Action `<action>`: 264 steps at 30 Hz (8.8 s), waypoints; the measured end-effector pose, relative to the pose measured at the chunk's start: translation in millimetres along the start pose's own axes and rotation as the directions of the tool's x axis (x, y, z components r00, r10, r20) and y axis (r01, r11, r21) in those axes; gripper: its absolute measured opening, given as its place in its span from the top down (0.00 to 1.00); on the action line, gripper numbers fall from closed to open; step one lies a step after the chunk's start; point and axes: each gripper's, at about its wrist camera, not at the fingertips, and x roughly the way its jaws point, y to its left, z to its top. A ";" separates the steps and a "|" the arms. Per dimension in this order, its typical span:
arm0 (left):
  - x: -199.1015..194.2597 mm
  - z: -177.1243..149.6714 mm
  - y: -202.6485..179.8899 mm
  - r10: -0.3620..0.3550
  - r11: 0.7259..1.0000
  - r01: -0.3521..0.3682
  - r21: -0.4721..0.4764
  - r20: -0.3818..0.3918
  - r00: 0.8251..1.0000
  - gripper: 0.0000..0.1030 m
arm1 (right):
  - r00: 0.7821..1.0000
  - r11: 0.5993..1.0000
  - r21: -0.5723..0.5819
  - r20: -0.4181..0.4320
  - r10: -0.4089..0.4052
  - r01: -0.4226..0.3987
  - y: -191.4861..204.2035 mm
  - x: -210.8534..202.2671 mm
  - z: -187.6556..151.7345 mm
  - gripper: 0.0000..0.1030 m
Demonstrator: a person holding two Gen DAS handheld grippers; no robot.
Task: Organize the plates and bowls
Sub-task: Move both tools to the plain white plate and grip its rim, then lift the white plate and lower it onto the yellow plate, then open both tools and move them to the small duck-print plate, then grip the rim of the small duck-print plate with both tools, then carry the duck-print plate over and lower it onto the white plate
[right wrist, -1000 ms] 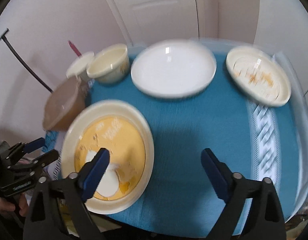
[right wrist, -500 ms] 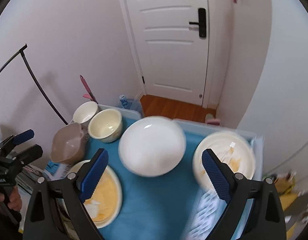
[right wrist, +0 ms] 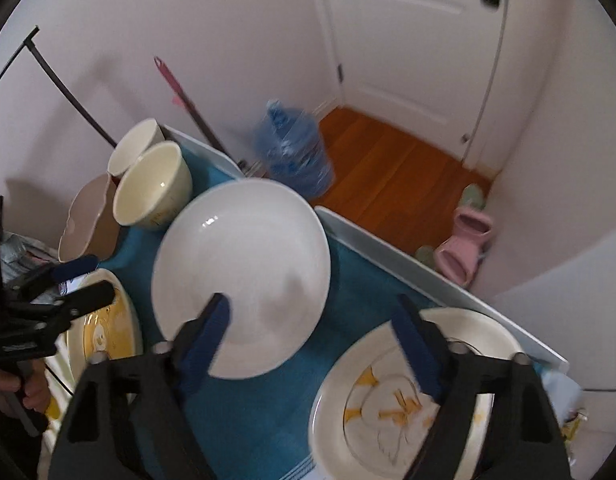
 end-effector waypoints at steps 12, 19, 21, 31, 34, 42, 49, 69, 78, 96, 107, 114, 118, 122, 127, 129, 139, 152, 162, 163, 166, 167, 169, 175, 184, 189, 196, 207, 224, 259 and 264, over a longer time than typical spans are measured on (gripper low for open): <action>51.6 -6.7 -0.3 0.049 0.999 -0.050 -0.010 -0.052 0.997 0.63 | 0.995 0.996 -0.075 -0.089 0.046 -0.053 -10.8 62.3 8.2 0.59; 56.9 -11.6 2.8 0.071 0.997 -0.072 -0.008 -0.057 0.996 0.81 | 0.994 0.991 -0.117 -0.094 0.051 -0.062 -6.6 68.4 8.8 0.78; 58.1 -11.8 4.6 0.066 0.998 -0.067 -0.020 -0.058 0.996 0.82 | 0.994 0.991 -0.120 -0.092 0.051 -0.061 -6.8 68.3 9.0 0.79; 58.3 -15.0 -4.4 0.098 0.995 -0.098 0.004 -0.054 0.994 0.83 | 0.996 0.992 -0.119 -0.083 0.037 -0.047 -6.8 67.2 9.8 0.81; 55.0 -15.7 -14.8 0.102 0.995 -0.102 0.009 -0.049 0.994 0.83 | 0.996 0.992 -0.120 -0.078 0.036 -0.045 -5.2 64.8 10.1 0.81; 20.3 -22.4 -38.3 0.107 0.993 -0.107 0.042 -0.008 0.994 0.83 | 0.998 0.993 -0.109 -0.059 0.037 -0.043 8.9 38.3 9.5 0.81; -23.8 -23.2 -35.4 0.068 0.993 -0.069 0.095 0.019 0.998 0.83 | 0.999 0.997 -0.074 -0.014 0.031 -0.032 45.3 -6.0 -3.3 0.81; -59.2 -67.3 93.0 -0.027 0.901 0.090 0.425 -0.152 0.988 0.82 | 0.997 0.924 0.379 0.037 -0.065 0.046 189.5 -13.8 -116.2 0.81; -26.8 -71.6 108.5 -0.011 0.886 0.099 0.453 -0.192 0.981 0.83 | 0.993 0.898 0.432 0.029 -0.111 0.088 200.3 0.3 -121.5 0.81; -13.0 -77.8 99.1 0.065 0.844 0.031 0.535 -0.160 0.985 0.83 | 0.989 0.902 0.413 0.015 -0.148 0.129 204.0 17.8 -119.6 0.81; -23.0 -94.2 81.2 0.153 0.745 -0.107 0.658 -0.013 0.988 0.83 | 0.971 0.918 0.323 -0.010 -0.240 0.230 219.4 21.9 -123.6 0.81; -25.7 -94.1 84.7 0.165 0.739 -0.132 0.661 0.013 0.986 0.83 | 0.964 0.920 0.294 -0.019 -0.265 0.258 225.3 25.8 -124.4 0.81; -28.0 -93.8 89.4 0.185 0.734 -0.164 0.659 0.038 0.982 0.83 | 0.960 0.923 0.269 -0.020 -0.280 0.275 229.8 28.1 -124.0 0.81; -29.5 -88.1 95.1 0.183 0.745 -0.167 0.646 0.042 0.982 0.83 | 0.954 0.926 0.236 -0.021 -0.300 0.296 238.6 31.4 -120.5 0.81; -29.0 -85.4 96.8 0.181 0.740 -0.170 0.651 0.051 0.982 0.83 | 0.950 0.925 0.224 -0.022 -0.311 0.308 241.8 32.7 -119.1 0.81; -30.1 -84.6 97.6 0.176 0.744 -0.163 0.648 0.046 0.983 0.83 | 0.951 0.924 0.229 -0.020 -0.310 0.306 241.7 32.6 -120.1 0.81; -86.0 -70.9 83.4 0.031 0.790 -0.046 0.612 0.035 0.999 0.82 | 0.956 0.906 0.355 0.091 -0.278 0.229 224.4 -11.4 -127.6 0.81; -109.2 -17.6 -88.8 -0.361 0.608 0.242 0.756 -0.008 0.932 0.00 | 0.881 0.742 0.625 0.177 -0.438 0.243 134.1 -124.0 -171.4 0.06; 34.1 20.8 -196.8 -0.278 0.620 0.363 0.695 -0.238 0.931 0.38 | 0.898 0.582 0.808 0.183 -0.401 0.096 8.7 -96.2 -191.1 0.12; 48.1 21.0 -204.1 -0.258 0.619 0.359 0.699 -0.250 0.933 0.44 | 0.901 0.562 0.823 0.179 -0.395 0.083 -1.4 -87.5 -193.4 0.22; 74.9 17.4 -217.6 -0.230 0.609 0.353 0.710 -0.267 0.936 0.51 | 0.913 0.539 0.841 0.193 -0.360 0.035 -28.5 -64.9 -196.6 0.42; 81.7 15.6 -220.9 -0.224 0.605 0.353 0.714 -0.273 0.936 0.52 | 0.913 0.538 0.842 0.191 -0.360 0.036 -34.9 -60.5 -197.1 0.44; 90.8 14.5 -228.5 -0.217 0.603 0.356 0.714 -0.282 0.935 0.57 | 0.906 0.534 0.845 0.196 -0.376 0.039 -41.7 -56.5 -196.6 0.49; 104.0 12.1 -236.6 -0.190 0.597 0.345 0.724 -0.290 0.938 0.69 | 0.900 0.508 0.861 0.194 -0.391 0.036 -52.5 -48.8 -194.5 0.68; 108.0 15.6 -233.3 -0.198 0.610 0.349 0.711 -0.290 0.936 0.81 | 0.896 0.458 0.888 0.167 -0.411 0.044 -59.4 -36.6 -199.3 0.86; 102.4 16.9 -232.9 -0.209 0.615 0.347 0.708 -0.278 0.938 0.81 | 0.897 0.473 0.880 0.172 -0.407 0.046 -60.1 -36.8 -200.5 0.86; 67.7 15.0 -226.3 -0.249 0.607 0.348 0.715 -0.244 0.937 0.81 | 0.893 0.490 0.871 0.190 -0.407 0.039 -54.0 -47.3 -201.8 0.86; -39.5 13.2 -159.7 -0.302 0.654 0.326 0.683 -0.160 0.940 0.81 | 0.869 0.609 0.789 0.239 -0.433 0.087 13.0 -108.5 -180.8 0.85; -138.2 -27.0 46.0 -0.211 0.844 0.189 0.502 -0.014 0.977 0.81 | 0.917 0.837 0.534 0.262 -0.300 0.122 170.6 -96.1 -145.4 0.86; -54.8 -87.7 157.1 -0.047 0.947 0.082 0.311 -0.118 0.992 0.87 | 0.985 0.933 0.350 0.110 -0.136 0.089 220.1 26.0 -148.5 0.86; -49.4 -87.3 147.7 -0.003 0.939 0.040 0.342 -0.109 0.994 0.85 | 0.982 0.939 0.323 0.109 -0.157 0.114 222.1 26.1 -145.6 0.86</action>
